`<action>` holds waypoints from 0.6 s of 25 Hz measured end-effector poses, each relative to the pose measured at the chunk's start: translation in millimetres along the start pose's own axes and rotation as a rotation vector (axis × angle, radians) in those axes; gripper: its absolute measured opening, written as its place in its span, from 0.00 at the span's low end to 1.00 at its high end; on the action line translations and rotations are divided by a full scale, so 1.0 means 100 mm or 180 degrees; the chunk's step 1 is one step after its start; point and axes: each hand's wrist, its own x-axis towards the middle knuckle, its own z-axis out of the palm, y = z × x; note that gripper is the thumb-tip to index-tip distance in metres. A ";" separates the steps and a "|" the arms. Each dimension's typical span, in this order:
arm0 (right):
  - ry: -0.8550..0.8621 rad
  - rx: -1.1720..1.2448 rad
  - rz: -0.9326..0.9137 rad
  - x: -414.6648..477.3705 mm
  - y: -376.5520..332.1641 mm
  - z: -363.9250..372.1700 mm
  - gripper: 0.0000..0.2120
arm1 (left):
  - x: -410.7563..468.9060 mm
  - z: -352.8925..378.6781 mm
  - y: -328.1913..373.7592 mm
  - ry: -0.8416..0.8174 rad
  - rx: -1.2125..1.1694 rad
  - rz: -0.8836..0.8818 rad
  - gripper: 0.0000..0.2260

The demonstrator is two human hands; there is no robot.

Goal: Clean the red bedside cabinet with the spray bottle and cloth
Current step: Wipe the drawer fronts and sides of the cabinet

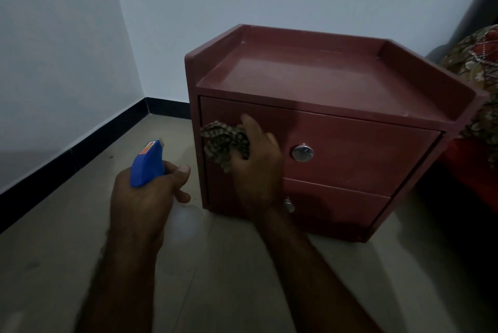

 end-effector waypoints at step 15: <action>0.0490 -0.0217 0.0164 -0.06 0.19 -0.34 0.29 | -0.03 0.11 -0.03 -0.0064 0.0060 -0.0037 0.05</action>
